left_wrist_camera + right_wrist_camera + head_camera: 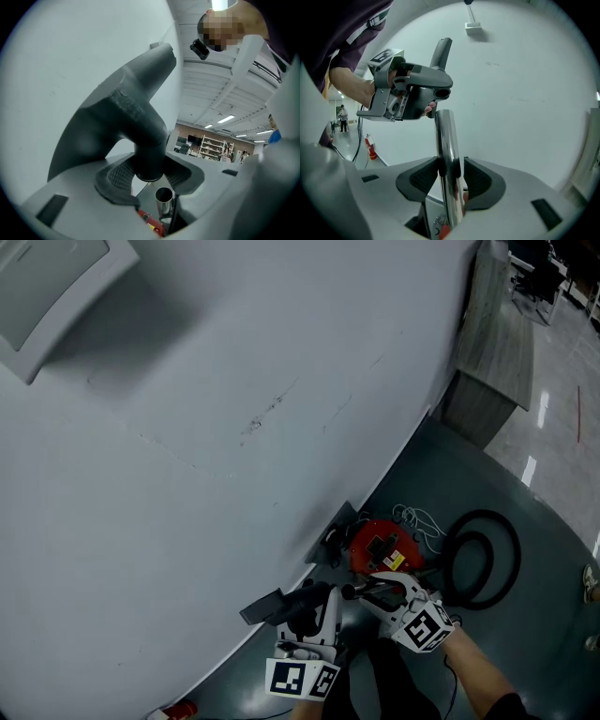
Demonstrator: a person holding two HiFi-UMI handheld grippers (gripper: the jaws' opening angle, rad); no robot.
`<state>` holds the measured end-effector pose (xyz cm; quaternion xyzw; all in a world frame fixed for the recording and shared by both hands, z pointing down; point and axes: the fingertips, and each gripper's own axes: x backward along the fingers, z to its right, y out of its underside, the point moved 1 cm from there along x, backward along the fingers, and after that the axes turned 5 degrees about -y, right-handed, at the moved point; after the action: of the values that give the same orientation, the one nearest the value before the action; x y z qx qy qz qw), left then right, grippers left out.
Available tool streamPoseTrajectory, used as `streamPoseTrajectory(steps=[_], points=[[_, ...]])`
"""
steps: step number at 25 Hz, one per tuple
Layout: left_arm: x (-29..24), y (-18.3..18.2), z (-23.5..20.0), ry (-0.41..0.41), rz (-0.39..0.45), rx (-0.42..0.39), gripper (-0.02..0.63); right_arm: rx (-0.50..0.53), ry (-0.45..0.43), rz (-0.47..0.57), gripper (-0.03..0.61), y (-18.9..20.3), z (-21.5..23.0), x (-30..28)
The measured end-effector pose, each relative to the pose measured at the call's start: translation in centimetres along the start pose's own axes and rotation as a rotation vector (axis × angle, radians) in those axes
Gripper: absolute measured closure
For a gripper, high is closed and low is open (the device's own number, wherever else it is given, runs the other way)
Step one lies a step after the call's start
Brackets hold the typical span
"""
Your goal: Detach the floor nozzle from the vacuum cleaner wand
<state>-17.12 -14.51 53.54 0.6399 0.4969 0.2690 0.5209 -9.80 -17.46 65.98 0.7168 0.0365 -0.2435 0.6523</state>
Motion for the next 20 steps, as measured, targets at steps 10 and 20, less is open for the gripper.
streamPoseTrajectory(steps=[10,20], points=[[2.3,-4.8,0.9,0.05,0.015,-0.009,0.437,-0.219,0.129,0.214,0.412,-8.5,1.5,6.3],[6.8,-12.8,4.6,0.168,0.041,-0.108,0.437,-0.406,0.294,0.432,0.538,-19.8,1.1,14.2]])
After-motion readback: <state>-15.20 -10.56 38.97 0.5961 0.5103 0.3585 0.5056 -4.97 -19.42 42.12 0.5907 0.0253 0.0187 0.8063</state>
